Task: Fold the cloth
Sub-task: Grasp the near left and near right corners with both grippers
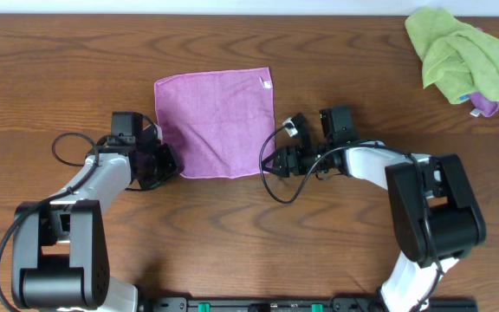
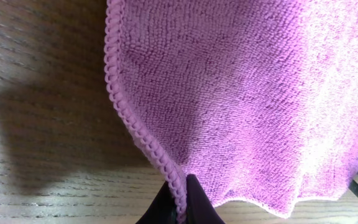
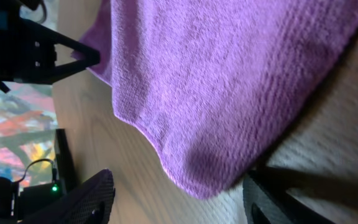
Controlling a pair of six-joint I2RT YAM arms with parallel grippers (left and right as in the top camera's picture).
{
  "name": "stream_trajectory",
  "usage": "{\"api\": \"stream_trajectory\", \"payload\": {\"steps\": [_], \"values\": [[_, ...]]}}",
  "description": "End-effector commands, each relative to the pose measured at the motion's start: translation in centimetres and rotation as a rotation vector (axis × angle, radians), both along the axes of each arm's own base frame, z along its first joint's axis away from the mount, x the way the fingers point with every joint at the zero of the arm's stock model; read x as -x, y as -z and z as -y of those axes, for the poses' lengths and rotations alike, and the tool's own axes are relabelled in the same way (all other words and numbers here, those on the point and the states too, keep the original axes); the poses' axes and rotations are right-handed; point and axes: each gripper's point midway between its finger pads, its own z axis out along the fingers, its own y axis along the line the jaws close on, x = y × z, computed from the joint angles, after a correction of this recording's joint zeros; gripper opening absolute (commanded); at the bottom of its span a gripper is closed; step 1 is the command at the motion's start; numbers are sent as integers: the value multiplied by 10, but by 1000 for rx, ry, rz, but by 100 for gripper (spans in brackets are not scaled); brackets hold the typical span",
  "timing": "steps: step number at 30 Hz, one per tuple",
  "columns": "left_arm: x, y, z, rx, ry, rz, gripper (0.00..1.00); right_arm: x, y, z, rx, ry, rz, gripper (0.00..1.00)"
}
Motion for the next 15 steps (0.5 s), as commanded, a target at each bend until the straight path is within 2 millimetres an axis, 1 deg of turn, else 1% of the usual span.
{"api": "stream_trajectory", "payload": {"steps": [1,3,6,7,8,9,10,15], "values": [[-10,-8,1,16,-5,18,6,8,34,7,84,35,-86,64],[-11,-8,1,16,-5,19,6,6,39,11,118,49,-76,61],[-11,-8,1,16,-5,20,6,2,38,10,117,51,-57,54],[-11,-9,1,16,-5,21,6,1,38,10,115,51,-50,54],[-12,-9,1,17,-6,22,6,1,38,9,115,50,-47,57],[-12,-9,1,18,-9,21,6,1,38,10,118,52,-47,66],[-13,-10,1,19,-12,21,6,2,39,10,119,51,-52,68],[-17,-16,6,51,-4,34,6,6,51,22,200,79,-92,69]]}}
